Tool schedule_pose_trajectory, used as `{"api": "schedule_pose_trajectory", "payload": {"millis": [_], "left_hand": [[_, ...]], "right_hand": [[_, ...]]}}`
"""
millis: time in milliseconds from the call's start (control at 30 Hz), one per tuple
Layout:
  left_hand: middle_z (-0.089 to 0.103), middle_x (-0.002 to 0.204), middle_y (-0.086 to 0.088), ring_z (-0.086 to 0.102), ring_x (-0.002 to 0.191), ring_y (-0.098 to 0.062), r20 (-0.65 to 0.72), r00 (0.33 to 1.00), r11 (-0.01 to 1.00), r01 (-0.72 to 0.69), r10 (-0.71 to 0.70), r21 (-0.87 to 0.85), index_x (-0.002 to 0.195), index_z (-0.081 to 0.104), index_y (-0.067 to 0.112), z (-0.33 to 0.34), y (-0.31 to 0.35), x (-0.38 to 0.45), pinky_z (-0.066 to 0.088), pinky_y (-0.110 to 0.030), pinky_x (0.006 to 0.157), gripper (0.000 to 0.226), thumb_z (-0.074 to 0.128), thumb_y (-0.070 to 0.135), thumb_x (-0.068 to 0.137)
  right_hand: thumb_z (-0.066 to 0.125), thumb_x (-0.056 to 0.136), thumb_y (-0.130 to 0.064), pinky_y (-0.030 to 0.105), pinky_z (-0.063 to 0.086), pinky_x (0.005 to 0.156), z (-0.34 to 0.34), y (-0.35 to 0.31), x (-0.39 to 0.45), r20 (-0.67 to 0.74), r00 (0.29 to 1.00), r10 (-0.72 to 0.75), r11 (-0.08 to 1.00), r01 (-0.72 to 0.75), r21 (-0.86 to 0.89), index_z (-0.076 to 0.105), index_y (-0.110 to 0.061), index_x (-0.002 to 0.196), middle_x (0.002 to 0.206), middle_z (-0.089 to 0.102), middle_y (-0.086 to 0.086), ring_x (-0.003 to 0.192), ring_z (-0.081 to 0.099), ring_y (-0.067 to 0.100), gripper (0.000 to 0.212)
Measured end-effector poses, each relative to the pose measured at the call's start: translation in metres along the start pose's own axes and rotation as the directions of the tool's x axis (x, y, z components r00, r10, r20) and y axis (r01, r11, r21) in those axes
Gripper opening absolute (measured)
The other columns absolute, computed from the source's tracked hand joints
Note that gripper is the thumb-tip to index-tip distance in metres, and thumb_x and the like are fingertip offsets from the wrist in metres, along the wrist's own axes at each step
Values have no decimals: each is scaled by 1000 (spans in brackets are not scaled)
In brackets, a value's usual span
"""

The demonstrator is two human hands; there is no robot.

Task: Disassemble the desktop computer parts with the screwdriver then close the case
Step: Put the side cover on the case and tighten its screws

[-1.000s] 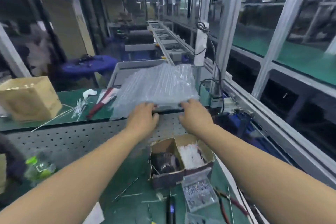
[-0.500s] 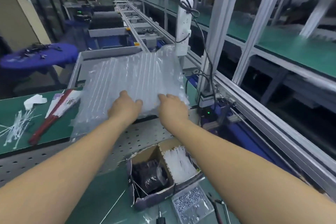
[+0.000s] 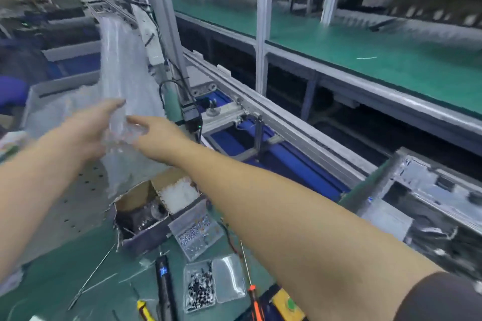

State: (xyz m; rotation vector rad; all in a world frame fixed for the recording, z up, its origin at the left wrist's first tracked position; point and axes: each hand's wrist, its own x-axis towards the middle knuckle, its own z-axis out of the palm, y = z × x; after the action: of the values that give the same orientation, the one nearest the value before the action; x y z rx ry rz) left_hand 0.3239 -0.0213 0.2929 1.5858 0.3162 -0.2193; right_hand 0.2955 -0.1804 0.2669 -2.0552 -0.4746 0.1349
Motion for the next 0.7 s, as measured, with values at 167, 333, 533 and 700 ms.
{"api": "schedule_pose_trajectory", "payload": {"millis": [167, 333, 533, 700], "left_hand": [[59, 138, -15, 65, 113, -29, 14, 1000, 989, 4, -6, 150, 133, 55, 21, 70, -38, -65, 49, -52, 97, 47, 65, 39, 91], [44, 154, -11, 45, 137, -33, 223, 974, 974, -12, -40, 228, 139, 53, 23, 136, -57, -103, 36, -60, 111, 79, 67, 44, 64], [74, 111, -15, 75, 88, -28, 614, 782, 988, 15, -108, 155, 106, 80, 14, 217, -59, -116, 61, -38, 69, 39, 57, 30, 79], [73, 117, -17, 73, 100, -34, 792, 600, 964, -128, -110, 231, 118, 74, 13, 303, -73, -141, 62, -47, 79, 42, 64, 34, 82]], "right_hand": [[62, 91, -33, 40, 54, 88, -54, 22, -62, 0, 952, 305, 916, -294, 272, 52, -9, 134, 117, 58, 9, 102, 58, 28, 50], [72, 70, -81, 53, 57, 89, -102, 46, -128, 36, 885, 465, 787, -431, 442, 22, -31, 159, 155, 45, 6, 125, 57, 34, 113], [82, 69, -74, 58, 58, 93, -166, 67, -209, -52, 837, 545, 682, -407, 607, 49, -20, 146, 131, 67, 12, 115, 69, 35, 100], [83, 82, -54, 38, 61, 58, -217, 69, -292, -288, 711, 641, 678, -350, 646, 48, -22, 146, 123, 55, -3, 92, 73, 24, 80]]}}
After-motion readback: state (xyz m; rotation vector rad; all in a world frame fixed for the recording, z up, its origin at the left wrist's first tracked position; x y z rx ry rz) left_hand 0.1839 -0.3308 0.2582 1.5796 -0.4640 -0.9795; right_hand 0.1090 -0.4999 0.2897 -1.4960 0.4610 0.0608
